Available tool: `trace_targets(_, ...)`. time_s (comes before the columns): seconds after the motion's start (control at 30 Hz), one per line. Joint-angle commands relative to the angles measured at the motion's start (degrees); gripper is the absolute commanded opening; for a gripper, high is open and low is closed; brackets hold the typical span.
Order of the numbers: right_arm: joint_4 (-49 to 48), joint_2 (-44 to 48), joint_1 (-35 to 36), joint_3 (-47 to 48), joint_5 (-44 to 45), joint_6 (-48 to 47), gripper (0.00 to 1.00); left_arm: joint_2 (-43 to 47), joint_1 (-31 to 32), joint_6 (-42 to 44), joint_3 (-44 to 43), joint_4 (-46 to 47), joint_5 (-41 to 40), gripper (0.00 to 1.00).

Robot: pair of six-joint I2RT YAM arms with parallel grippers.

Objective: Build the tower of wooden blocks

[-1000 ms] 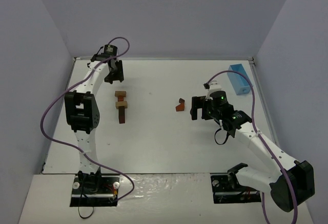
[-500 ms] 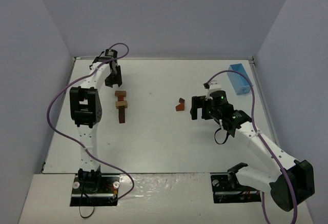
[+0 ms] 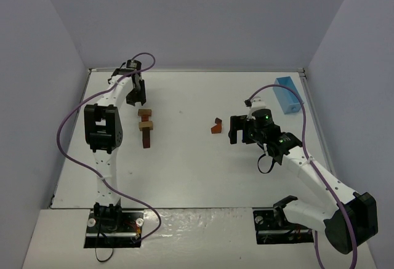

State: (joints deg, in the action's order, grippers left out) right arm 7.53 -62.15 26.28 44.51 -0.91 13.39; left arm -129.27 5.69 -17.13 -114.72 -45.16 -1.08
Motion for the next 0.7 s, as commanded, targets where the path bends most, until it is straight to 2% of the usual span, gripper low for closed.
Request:
trace_targets(0.0,-2.61,-0.08,-0.24,1.37,-0.35,-0.38,1.0,1.86,-0.36,0.61,-0.86,-0.98,-1.36,0.33)
trace_targets(0.67,-2.61,0.1,-0.27,1.1,-0.5,-0.31,1.0,1.52,-0.49,0.87,0.61,-1.83,-1.36,0.31)
